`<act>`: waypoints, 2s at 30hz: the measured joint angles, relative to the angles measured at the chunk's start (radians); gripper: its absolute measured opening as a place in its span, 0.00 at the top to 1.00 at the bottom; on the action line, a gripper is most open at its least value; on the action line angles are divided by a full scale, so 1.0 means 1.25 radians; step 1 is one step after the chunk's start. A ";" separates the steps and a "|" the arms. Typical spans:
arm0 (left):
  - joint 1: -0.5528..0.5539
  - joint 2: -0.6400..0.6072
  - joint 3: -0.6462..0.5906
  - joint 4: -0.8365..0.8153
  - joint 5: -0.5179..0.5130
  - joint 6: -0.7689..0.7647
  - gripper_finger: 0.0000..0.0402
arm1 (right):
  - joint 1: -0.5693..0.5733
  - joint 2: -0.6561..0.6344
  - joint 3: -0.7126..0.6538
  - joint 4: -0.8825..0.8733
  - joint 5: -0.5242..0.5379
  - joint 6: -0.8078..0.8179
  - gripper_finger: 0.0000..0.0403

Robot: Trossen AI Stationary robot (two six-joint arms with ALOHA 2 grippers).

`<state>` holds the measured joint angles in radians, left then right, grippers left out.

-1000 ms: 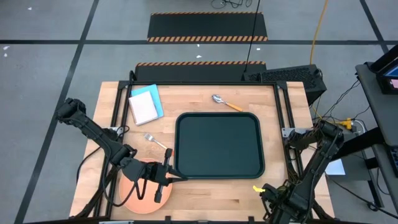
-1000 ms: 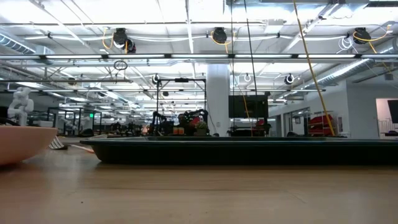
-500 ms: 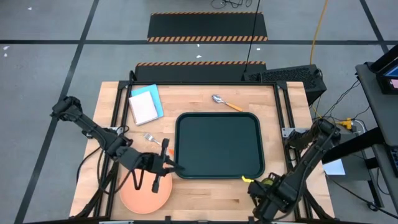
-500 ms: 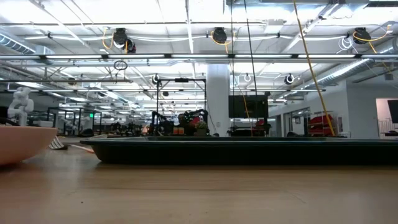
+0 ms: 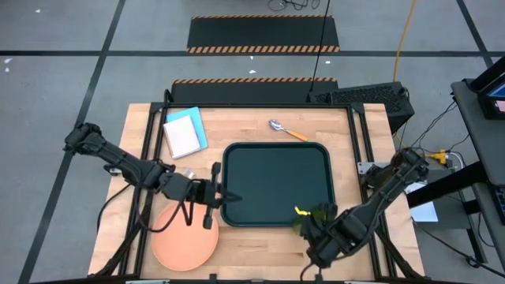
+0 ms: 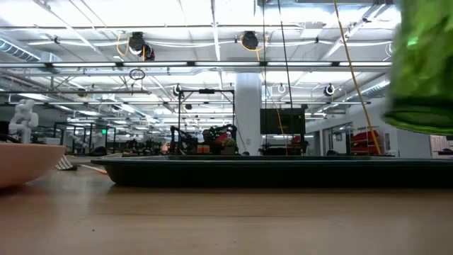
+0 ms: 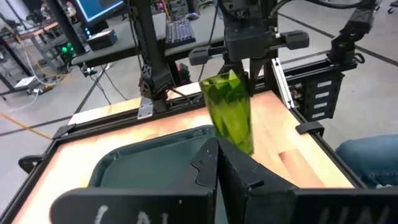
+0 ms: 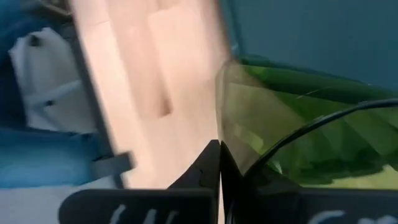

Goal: Pick and place plate/cup/fork/spoon on tray
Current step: Put the cup on the green tray

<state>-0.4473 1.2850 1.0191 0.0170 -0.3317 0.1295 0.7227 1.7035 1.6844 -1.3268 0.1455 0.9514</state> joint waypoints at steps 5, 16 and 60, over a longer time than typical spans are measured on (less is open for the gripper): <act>0.011 0.000 0.000 0.000 0.001 0.000 0.97 | -0.034 0.000 0.000 0.003 0.138 -0.086 1.00; 0.023 0.000 0.000 -0.005 0.001 0.014 0.96 | -0.084 0.000 -0.006 0.035 0.393 -0.241 1.00; 0.072 0.000 0.000 -0.111 -0.002 -0.025 0.75 | -0.602 -0.087 -0.060 -0.142 0.087 -0.629 0.98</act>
<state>-0.3576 1.2854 1.0191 -0.1220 -0.3336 0.0979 -0.0299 1.5950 1.6100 -1.5042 0.2546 0.1651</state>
